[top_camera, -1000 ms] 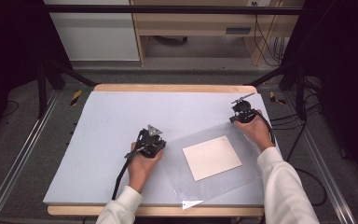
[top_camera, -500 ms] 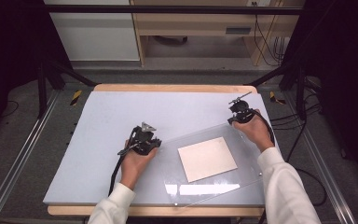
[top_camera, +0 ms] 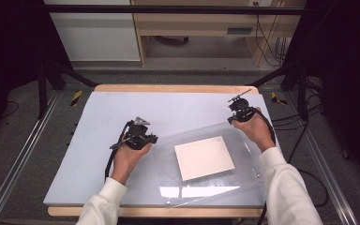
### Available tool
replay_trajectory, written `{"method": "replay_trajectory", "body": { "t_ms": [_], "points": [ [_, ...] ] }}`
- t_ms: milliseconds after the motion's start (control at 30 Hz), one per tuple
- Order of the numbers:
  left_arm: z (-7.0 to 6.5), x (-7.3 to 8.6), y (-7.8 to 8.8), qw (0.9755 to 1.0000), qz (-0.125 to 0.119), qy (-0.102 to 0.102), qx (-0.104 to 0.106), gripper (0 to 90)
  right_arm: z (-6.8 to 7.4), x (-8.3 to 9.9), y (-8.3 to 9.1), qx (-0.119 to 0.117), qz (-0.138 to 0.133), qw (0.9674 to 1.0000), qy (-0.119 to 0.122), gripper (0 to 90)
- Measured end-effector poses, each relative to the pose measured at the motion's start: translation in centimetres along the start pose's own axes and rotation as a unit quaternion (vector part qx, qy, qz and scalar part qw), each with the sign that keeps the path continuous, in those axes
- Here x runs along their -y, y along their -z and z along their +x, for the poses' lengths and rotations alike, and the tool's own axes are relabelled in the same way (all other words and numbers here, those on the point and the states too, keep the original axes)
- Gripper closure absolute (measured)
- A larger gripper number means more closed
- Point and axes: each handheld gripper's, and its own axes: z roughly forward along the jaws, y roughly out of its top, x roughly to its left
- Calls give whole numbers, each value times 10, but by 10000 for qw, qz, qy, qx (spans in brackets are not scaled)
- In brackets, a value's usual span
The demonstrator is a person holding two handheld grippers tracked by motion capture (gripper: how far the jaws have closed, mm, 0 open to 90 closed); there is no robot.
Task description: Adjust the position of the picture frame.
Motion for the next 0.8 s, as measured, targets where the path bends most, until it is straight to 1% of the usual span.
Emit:
{"method": "replay_trajectory", "body": {
  "t_ms": [33,100,233,300,367,433,500,533,567,633,700,733,767,800],
  "points": [
    [1,-1,0,10000,-5,10,19,826,2,-1,1,7,14,10000,-89,855],
    [4,-3,3,10000,17,-38,33,826,4,-1,3,31,18,10000,-65,855],
    [11,-7,5,9999,58,-67,146,825,8,-2,7,42,-8,9999,-133,855],
    [14,-10,7,9997,114,-150,135,825,10,-1,7,54,-20,9999,-150,855],
    [16,-12,9,9995,144,-223,146,825,13,0,8,46,-26,9997,-228,855],
    [20,-14,10,9994,167,-266,176,824,14,0,8,29,-46,9998,-209,855],
    [23,-15,11,9992,166,-282,209,825,17,0,9,56,-38,9996,-264,855],
    [25,-15,11,9992,173,-289,235,824,18,0,9,77,-50,9997,-221,855],
    [28,-15,12,9991,176,-287,251,824,20,-1,10,85,-41,9996,-269,855],
    [32,-15,14,9991,145,-275,294,823,24,-2,13,77,-50,9996,-280,855],
    [34,-15,16,9991,134,-304,280,822,27,-2,14,105,-74,9996,-251,855],
    [36,-15,18,9989,144,-335,289,823,29,-2,14,102,-76,9995,-277,855],
    [36,-14,19,9990,127,-304,293,821,31,-2,15,104,-88,9995,-281,855],
    [38,-15,19,9989,133,-336,285,820,32,-2,16,88,-88,9995,-307,855]
  ]
}}
